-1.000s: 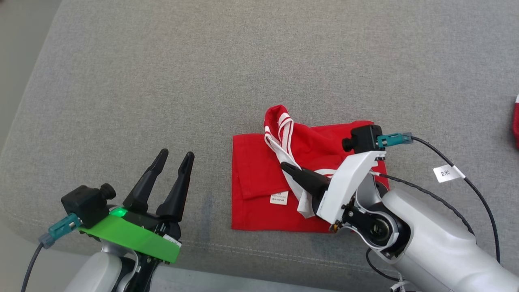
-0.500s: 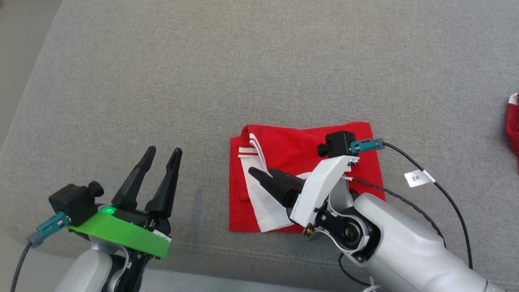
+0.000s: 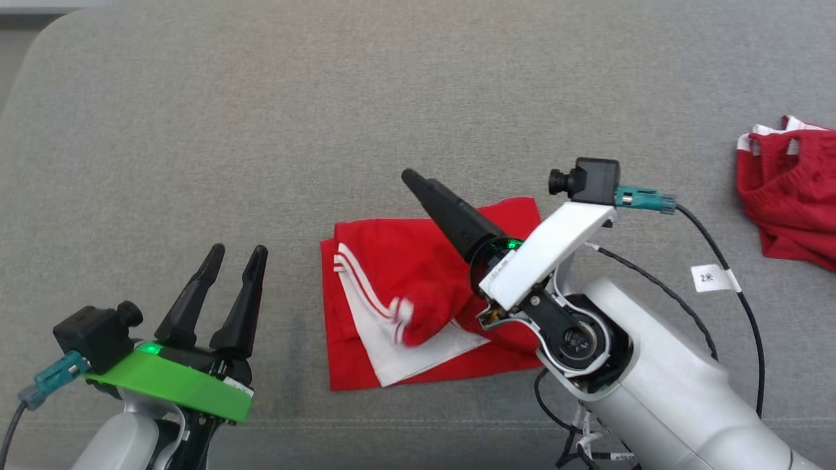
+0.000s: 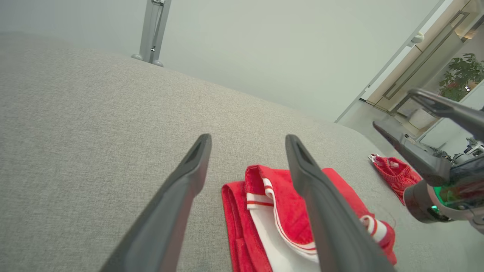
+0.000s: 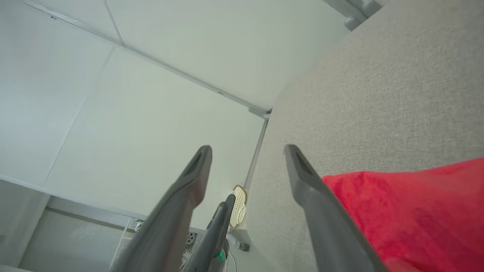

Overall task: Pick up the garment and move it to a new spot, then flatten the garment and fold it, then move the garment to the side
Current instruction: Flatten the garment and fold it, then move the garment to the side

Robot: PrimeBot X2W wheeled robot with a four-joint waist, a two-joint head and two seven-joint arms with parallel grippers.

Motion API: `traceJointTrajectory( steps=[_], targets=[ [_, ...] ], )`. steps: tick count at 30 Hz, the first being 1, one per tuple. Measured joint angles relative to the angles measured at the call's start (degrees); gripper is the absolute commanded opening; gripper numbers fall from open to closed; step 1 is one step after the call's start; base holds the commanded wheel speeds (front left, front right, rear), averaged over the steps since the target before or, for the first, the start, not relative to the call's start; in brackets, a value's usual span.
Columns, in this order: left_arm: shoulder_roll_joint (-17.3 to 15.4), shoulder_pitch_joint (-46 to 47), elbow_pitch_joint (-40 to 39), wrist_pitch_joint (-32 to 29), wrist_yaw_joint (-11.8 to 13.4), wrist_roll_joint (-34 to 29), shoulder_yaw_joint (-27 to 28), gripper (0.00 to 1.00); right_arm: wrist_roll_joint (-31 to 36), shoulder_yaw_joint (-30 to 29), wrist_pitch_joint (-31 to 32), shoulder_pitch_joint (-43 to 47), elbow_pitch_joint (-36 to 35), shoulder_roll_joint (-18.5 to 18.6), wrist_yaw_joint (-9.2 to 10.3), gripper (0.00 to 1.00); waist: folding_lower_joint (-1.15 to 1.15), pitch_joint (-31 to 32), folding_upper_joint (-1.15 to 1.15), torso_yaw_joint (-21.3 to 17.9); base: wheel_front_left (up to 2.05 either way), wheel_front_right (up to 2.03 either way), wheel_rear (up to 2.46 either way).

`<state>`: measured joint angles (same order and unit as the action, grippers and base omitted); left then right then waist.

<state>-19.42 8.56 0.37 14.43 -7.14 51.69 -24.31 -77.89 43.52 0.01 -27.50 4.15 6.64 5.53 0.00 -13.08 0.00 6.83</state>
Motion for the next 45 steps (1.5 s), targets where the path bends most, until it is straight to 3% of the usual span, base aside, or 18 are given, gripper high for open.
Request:
traceJointTrajectory(
  steps=[4,15,20,32,40,41,42,43,44,45],
  targets=[
    [0.02,-2.07,0.43,0.00,0.00,1.30,-0.08,1.00,0.03,-2.55,-2.94,1.31,-4.16,1.60,-0.18,1.00,0.00,0.74,0.00,-2.69,0.00,0.00,0.00],
    [0.59,-8.44,2.55,-7.51,2.68,7.16,-3.59,1.00,3.75,-11.48,-9.55,12.69,-5.25,15.36,1.63,1.00,0.00,1.66,0.00,-9.69,0.00,0.00,0.00],
    [1.79,-8.42,2.99,-9.48,3.22,8.44,-3.90,1.00,3.08,-12.20,-10.58,17.39,-5.80,15.56,1.64,1.00,0.00,0.98,0.00,-10.42,0.00,0.00,0.00],
    [1.88,-4.03,4.65,-11.62,4.60,8.47,-3.47,1.00,2.55,-11.99,-10.63,18.64,-10.26,15.82,1.64,1.00,0.00,-1.24,0.00,-11.14,0.00,0.00,0.00],
    [2.47,-0.92,5.83,-13.49,5.04,8.44,-4.16,1.00,3.08,-9.24,-7.15,18.25,-8.76,17.31,1.65,1.00,0.00,-3.17,0.00,-11.33,0.00,0.00,0.00],
    [2.57,-0.01,5.83,-13.68,5.03,8.26,-4.28,0.96,3.42,-8.68,-6.47,18.00,-8.13,17.53,1.65,1.00,0.00,-3.44,0.00,-11.21,0.00,0.00,0.00],
    [2.57,0.91,5.81,-13.70,4.88,7.90,-4.35,0.84,3.43,-8.10,-5.79,17.62,-7.50,17.69,1.65,1.00,0.00,-3.68,0.00,-11.06,0.00,0.00,0.00],
    [2.57,1.81,5.72,-13.71,4.83,7.71,-4.32,0.68,3.43,-7.55,-5.10,17.14,-6.97,17.71,1.65,1.00,0.00,-3.94,0.00,-10.90,0.00,0.00,0.00],
    [2.57,2.70,5.70,-13.72,4.71,7.58,-4.32,0.42,3.43,-7.19,-4.57,16.67,-6.55,17.61,1.65,1.00,0.00,-4.21,0.00,-10.72,0.00,0.00,0.00],
    [2.58,3.52,5.70,-13.83,4.63,7.54,-4.32,0.32,3.43,-6.78,-4.10,16.07,-6.08,17.48,1.64,1.00,0.00,-4.48,0.00,-10.53,0.00,0.00,0.00]
  ],
)
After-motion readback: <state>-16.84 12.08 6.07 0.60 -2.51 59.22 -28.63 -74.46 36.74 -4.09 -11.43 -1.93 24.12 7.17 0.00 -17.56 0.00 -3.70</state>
